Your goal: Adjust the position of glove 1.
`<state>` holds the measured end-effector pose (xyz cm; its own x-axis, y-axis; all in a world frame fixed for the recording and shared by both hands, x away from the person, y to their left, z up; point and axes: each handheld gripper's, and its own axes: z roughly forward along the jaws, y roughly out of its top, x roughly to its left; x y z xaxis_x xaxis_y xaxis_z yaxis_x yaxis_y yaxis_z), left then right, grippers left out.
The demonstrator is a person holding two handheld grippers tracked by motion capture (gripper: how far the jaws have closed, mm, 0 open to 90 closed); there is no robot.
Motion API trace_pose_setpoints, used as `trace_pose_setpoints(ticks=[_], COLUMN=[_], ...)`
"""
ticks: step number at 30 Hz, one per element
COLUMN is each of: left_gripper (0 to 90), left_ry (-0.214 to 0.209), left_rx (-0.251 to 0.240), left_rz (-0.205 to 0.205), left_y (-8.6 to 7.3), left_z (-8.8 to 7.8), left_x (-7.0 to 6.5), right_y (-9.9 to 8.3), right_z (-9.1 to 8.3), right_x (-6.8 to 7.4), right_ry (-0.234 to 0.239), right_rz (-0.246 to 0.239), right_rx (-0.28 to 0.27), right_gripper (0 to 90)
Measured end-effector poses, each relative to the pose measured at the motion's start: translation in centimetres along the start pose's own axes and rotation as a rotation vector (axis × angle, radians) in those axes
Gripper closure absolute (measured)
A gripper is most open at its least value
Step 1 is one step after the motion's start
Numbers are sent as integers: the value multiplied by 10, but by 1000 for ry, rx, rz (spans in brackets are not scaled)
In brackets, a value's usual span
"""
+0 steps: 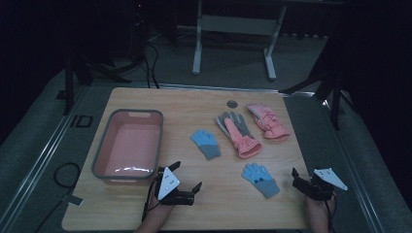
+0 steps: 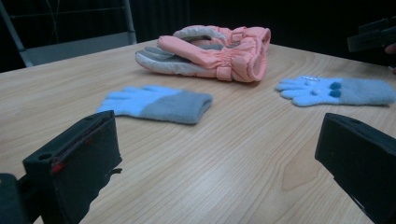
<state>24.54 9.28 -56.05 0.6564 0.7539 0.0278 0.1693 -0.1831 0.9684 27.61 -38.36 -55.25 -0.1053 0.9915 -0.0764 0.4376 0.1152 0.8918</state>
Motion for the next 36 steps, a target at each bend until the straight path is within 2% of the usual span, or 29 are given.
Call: trace_pose_setpoints(ticks=[2, 4, 7, 14, 18, 21, 23, 24, 27, 32, 36], left_gripper=[0, 0, 0, 0, 0, 0, 0, 0, 0, 0, 0], left_ry=[0, 2, 4, 8, 8, 8, 7, 7, 5, 4, 4], left_rx=[0, 1, 0, -1, -1, -1, -1, -1, -1, -3, -2], left_rz=[-3, 0, 0, 0, 1, -3, -7, -9, -8, -12, -14], left_y=[0, 0, 0, 0, 0, 0, 0, 0, 0, 0, 0], left_z=[0, 0, 0, 0, 0, 0, 0, 0, 0, 0, 0], left_x=[0, 0, 0, 0, -1, 0, 0, 0, 0, 1, 1], right_y=[0, 0, 0, 4, 14, 22, 27, 29, 36, 50, 62], right_z=[0, 0, 1, 1, 1, -1, -2, -3, -4, -5, -8], right_x=[0, 5, 8, 1, 2, 1, 2, 2, 1, 5, 13], right_ry=[-1, -14, -33, -2, 10, 29, 17, 25, 53, 91, 135], right_rz=[-4, -43, -67, -11, -23, 1, -10, -10, 30, 44, 32], right_rx=[0, 9, 24, 44, 57, 69, 68, 74, 76, 86, 68], right_gripper=[134, 132, 131, 118, 123, 138, 140, 140, 148, 139, 113])
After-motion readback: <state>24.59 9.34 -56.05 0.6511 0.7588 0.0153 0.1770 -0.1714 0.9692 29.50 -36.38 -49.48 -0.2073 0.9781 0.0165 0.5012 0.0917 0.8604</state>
